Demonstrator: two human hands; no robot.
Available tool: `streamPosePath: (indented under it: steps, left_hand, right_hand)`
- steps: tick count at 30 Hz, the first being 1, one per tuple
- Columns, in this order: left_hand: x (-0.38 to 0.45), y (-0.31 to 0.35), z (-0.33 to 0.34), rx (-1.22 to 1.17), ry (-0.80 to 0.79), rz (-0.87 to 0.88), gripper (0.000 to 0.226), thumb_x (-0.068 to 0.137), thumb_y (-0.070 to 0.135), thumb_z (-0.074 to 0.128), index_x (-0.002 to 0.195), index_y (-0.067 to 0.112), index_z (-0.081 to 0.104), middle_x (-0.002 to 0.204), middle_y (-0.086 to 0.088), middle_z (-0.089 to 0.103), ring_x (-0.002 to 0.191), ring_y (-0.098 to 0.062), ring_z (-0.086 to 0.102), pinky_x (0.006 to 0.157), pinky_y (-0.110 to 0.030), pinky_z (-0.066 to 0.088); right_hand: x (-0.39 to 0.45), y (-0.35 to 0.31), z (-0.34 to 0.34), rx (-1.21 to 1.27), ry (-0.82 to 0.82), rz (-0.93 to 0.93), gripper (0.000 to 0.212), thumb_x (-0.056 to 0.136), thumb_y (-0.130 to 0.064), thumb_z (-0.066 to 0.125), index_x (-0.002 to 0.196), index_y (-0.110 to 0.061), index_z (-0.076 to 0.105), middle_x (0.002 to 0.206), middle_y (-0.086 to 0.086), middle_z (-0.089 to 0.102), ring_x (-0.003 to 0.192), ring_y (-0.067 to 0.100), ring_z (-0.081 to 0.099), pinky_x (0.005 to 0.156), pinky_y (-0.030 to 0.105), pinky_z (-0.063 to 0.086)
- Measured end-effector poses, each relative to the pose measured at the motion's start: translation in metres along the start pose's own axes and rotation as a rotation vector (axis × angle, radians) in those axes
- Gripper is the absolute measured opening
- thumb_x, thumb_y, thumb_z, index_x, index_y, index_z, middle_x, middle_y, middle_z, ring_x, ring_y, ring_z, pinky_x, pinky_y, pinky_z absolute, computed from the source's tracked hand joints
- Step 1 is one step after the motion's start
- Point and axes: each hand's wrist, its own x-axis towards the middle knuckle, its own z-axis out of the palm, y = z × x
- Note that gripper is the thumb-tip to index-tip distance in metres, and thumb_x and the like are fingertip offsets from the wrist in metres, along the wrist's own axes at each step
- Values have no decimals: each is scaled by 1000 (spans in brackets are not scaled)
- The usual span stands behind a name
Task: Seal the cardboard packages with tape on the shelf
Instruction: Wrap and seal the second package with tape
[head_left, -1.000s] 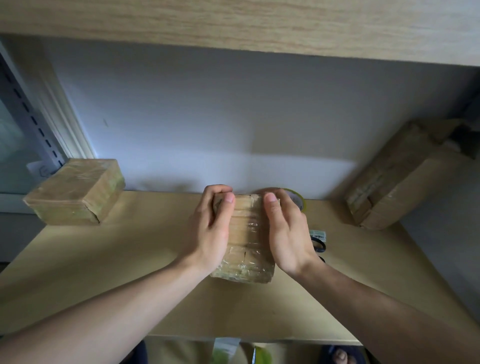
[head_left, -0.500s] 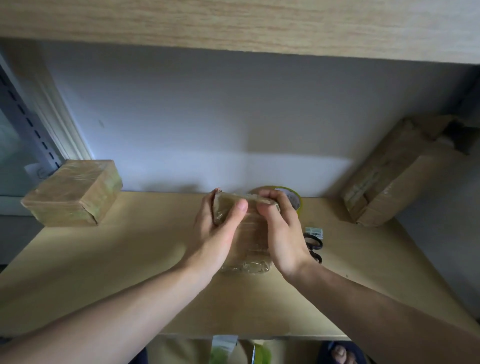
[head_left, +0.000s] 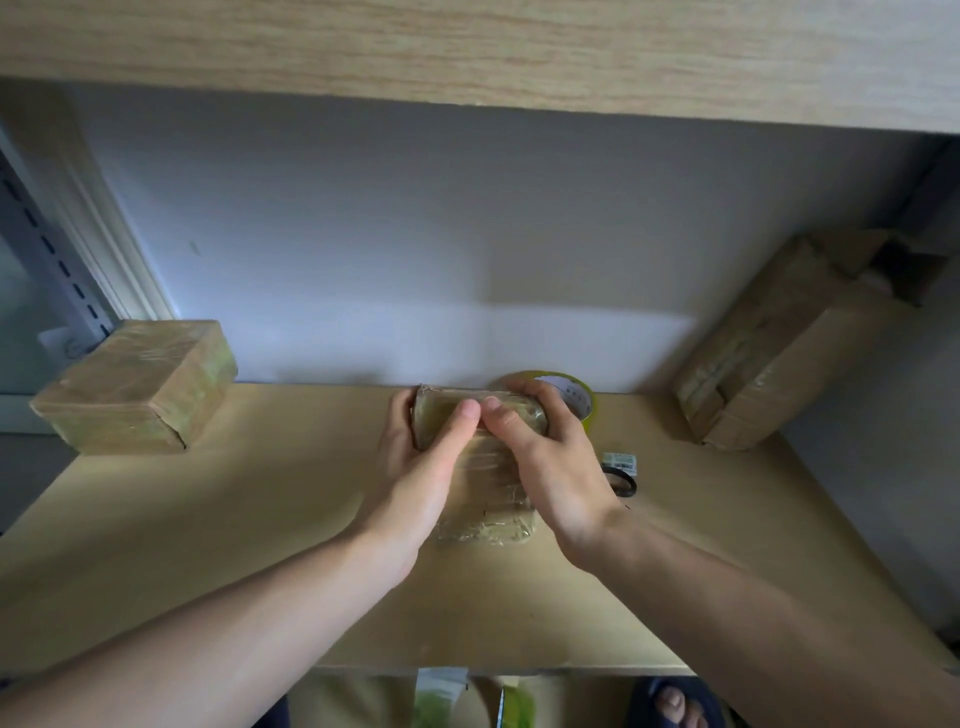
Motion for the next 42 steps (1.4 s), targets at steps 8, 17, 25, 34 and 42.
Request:
streamPosePath:
  steps: [8,17,25,34,42]
  left_hand:
    - [-6,-3,4,22,10,114,33,86,40,54,114,22,51,96,16,68,92,-1,62,82,-21,45]
    - [-10,5,11,61,123,-78,27,104,51,43,109,25,45,95,8,61,93,-16,61,76,-37,47]
    - [-10,12,18,141,160,-96,24,102,45,52,121,32,45,104,12,59,84,3,55,70,-27,39]
    - [19,28,10,167,-65,-143,42,92,18,53,128,38,61,117,13,68,97,0,61,82,-22,42]
    - [5,14,21,200,-126,41,25,109,30,44,114,52,55,136,14,59,127,-2,54,110,-24,40]
  right_hand:
    - [12,3,-28,-35,-233,37,55,84,-60,52,138,-54,54,149,-9,53,140,11,48,122,45,33]
    - [-7,-15,7,-207,196,-38,97,62,-59,91,140,-22,46,116,-16,65,111,6,64,101,30,52]
    - [8,10,-2,-357,455,-371,39,108,-37,42,91,-18,72,61,-14,61,62,-3,51,63,24,31]
    - [17,-19,-2,-534,229,-205,44,106,-43,35,118,-17,69,114,7,67,118,25,55,104,36,43]
    - [21,-17,11,-453,390,-245,30,98,-45,59,87,-17,59,85,-1,68,89,22,63,79,32,45]
